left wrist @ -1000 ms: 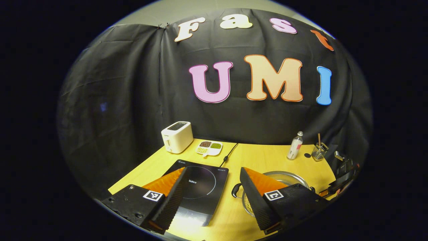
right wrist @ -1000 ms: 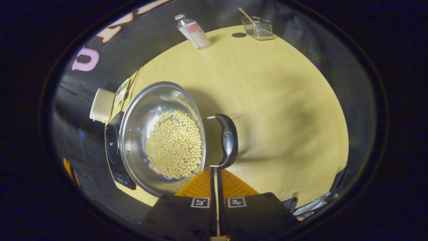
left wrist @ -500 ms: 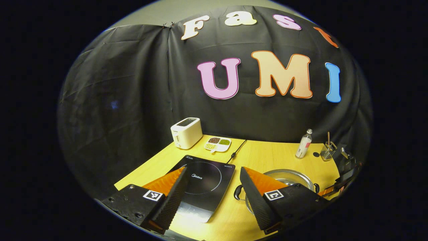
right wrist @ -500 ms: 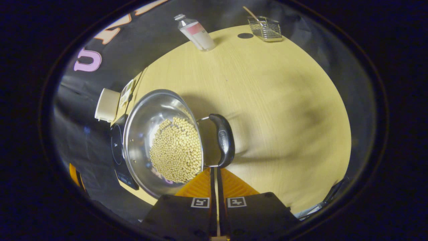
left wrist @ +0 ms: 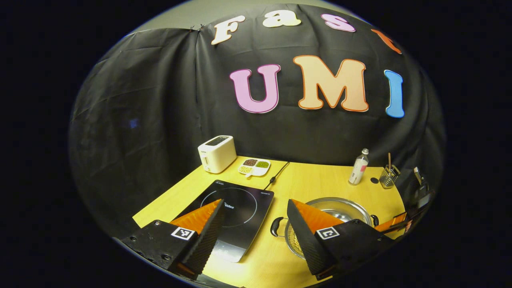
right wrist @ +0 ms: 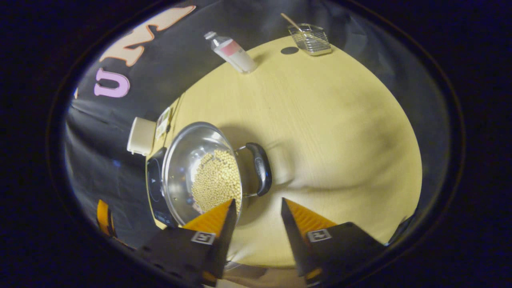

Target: First push the handle of the pot to place it horizontally, then grasp the pot with both hands and set it on the induction cooktop.

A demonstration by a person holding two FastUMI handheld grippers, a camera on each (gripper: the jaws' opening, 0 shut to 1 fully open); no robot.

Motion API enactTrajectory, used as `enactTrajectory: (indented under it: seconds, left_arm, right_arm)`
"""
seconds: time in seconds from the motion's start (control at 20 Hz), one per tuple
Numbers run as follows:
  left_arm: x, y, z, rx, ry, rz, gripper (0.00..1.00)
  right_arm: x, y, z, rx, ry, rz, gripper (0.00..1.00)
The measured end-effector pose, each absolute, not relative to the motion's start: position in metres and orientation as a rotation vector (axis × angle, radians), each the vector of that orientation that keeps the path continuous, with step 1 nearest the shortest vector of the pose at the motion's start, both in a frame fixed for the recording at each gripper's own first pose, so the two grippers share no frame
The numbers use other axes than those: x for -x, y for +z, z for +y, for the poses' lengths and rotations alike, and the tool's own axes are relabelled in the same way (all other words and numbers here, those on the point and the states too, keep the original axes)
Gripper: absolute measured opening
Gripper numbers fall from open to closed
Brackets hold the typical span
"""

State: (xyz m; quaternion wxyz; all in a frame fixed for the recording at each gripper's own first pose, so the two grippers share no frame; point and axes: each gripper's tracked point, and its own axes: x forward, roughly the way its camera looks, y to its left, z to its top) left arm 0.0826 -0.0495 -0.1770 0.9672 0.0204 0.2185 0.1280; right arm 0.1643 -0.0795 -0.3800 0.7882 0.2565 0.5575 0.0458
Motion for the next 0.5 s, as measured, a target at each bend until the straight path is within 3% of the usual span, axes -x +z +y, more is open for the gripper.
enactTrajectory:
  seconds: [0.15, 0.5]
  left_arm:
    - [-0.091, -0.198, -0.062, -0.018, 0.194, 0.492, 0.95]
    - [-0.13, -0.27, -0.087, 0.112, 0.069, 0.685, 0.96]
  right_arm:
    - [-0.172, -0.362, -0.08, -0.651, 0.113, 1.142, 0.99]
    - [-0.191, -0.382, -0.073, -0.664, 0.148, 1.134, 1.0]
